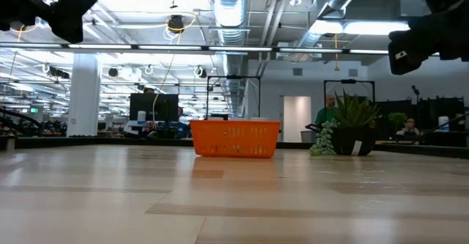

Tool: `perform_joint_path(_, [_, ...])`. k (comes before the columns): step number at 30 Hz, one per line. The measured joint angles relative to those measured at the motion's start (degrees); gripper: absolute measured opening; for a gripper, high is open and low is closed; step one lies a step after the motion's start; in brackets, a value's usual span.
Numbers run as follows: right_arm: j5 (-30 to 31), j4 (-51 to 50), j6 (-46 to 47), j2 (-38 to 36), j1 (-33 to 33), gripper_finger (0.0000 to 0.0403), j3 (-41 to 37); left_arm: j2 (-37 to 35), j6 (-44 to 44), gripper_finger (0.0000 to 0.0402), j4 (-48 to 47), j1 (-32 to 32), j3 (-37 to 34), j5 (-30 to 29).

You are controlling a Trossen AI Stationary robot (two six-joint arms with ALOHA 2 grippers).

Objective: Pick and place pill bottles into a basket
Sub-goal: Return to Home Position

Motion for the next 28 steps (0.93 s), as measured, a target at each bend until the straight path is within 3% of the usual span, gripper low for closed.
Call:
perform_joint_path(10, [-12.47,1.85,0.31,1.27,-10.26,0.0128,0.01,0.23,0.65,0.0277,-5.43,5.72,0.02,3.62])
perform_joint_path(21, [-26.32,2.99,0.33,10.24,-25.34,0.0119,0.02,0.23,-2.53,0.0277,-8.63,13.72,0.0,8.62])
perform_joint_path(28, [-28.63,2.88,0.62,9.48,-33.26,0.0119,0.17,0.23,-2.6,0.0277,-8.76,15.52,0.01,7.27])
